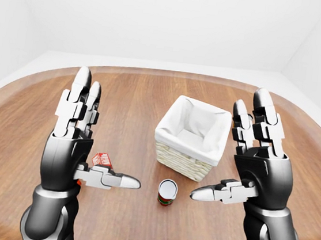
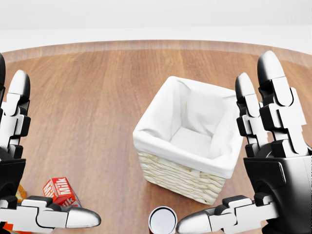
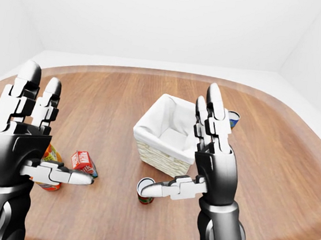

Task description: Pick the milk and place it in the basket.

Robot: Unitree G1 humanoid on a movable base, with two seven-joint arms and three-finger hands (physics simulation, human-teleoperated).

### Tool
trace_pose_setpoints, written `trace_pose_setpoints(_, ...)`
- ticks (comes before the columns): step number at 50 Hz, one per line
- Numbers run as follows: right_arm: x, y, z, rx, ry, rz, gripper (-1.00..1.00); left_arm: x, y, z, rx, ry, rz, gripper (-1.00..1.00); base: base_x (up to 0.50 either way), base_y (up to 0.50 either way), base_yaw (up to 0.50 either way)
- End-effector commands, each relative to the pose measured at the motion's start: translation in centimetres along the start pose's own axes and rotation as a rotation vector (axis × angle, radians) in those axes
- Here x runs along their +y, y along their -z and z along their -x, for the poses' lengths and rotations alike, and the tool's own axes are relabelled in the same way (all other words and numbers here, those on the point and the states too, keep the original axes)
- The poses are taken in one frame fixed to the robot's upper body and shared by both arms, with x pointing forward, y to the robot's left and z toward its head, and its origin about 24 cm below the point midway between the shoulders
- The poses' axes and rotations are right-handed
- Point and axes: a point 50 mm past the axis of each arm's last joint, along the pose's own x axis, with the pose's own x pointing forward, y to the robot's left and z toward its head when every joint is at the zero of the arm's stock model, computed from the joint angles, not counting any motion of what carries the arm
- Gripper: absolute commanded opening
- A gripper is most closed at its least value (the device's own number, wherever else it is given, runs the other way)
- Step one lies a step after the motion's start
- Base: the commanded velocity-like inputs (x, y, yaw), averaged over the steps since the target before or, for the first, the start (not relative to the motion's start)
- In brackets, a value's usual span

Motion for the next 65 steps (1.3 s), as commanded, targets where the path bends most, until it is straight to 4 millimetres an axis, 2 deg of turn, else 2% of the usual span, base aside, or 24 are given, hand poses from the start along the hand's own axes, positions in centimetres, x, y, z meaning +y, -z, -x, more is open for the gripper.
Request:
trace_pose_setpoints(1,0.1,0.2,0.1,0.011,-0.005,-0.005,1.0,0.3,0.6,0.0,0.025,-0.012,-0.004,1.0,0.28,0.03,0.0)
trace_pose_setpoints(9,0.2,0.7,0.1,0.035,-0.007,-0.012,1.0,0.7,1.2,0.0,0.045,-0.023,-0.001,1.0,0.28,0.03,0.0)
trace_pose_setpoints(16,0.2,0.6,0.1,0.028,-0.007,-0.013,1.0,0.6,0.5,-0.1,0.015,0.001,-0.006,1.0,0.28,0.03,0.0)
trace_pose_setpoints(22,0.3,0.9,0.2,0.046,-0.011,0.002,1.0,1.1,1.4,-0.8,0.039,-0.003,-0.045,1.0,0.18,0.02,0.0)
trace_pose_setpoints(26,0.3,0.9,0.2,0.046,-0.012,0.003,1.0,1.3,2.9,-0.9,0.108,0.003,-0.108,1.0,0.0,0.0,0.0)
trace_pose_setpoints(34,0.3,0.7,0.2,0.039,-0.011,0.005,1.0,1.8,4.3,-0.7,0.207,0.117,-0.246,1.0,0.0,0.0,0.0)
trace_pose_setpoints(36,0.3,0.6,0.2,0.034,-0.012,0.006,1.0,1.6,3.8,-0.6,0.187,0.169,-0.227,1.0,0.0,0.0,0.0)
trace_pose_setpoints(42,0.4,0.7,0.1,0.036,-0.012,0.006,1.0,2.3,6.1,0.2,0.327,0.18,-0.323,1.0,0.0,0.0,0.0)
trace_pose_setpoints(49,0.3,0.7,0.1,0.036,-0.009,0.006,1.0,2.8,9.1,1.7,0.494,0.191,-0.33,1.0,0.0,0.0,0.0)
trace_pose_setpoints(65,0.3,0.6,0.2,0.034,-0.007,0.003,1.0,3.1,11.6,2.3,0.565,0.185,-0.346,1.0,0.0,0.0,0.0)
